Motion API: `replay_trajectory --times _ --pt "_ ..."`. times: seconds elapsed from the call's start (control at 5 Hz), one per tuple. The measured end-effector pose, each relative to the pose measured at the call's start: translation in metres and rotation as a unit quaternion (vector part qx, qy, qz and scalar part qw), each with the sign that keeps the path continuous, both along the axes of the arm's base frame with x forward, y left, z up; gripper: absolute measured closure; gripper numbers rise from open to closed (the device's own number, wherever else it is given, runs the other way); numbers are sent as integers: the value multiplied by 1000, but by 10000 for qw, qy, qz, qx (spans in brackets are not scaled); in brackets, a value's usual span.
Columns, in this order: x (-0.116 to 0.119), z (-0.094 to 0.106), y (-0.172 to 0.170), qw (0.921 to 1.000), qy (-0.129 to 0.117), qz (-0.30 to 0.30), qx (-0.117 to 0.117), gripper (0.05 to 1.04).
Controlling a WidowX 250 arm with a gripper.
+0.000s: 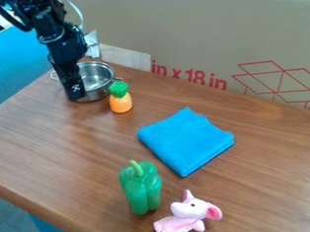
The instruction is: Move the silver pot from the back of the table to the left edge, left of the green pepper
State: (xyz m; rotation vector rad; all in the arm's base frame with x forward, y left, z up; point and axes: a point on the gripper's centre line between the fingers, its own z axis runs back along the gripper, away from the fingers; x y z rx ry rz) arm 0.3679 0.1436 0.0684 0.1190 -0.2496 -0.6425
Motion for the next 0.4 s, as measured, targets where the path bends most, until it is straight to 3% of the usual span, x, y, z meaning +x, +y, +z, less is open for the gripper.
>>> replay_trajectory --times 0.4 --pt "17 -23 4 9997 227 79 -32 77"
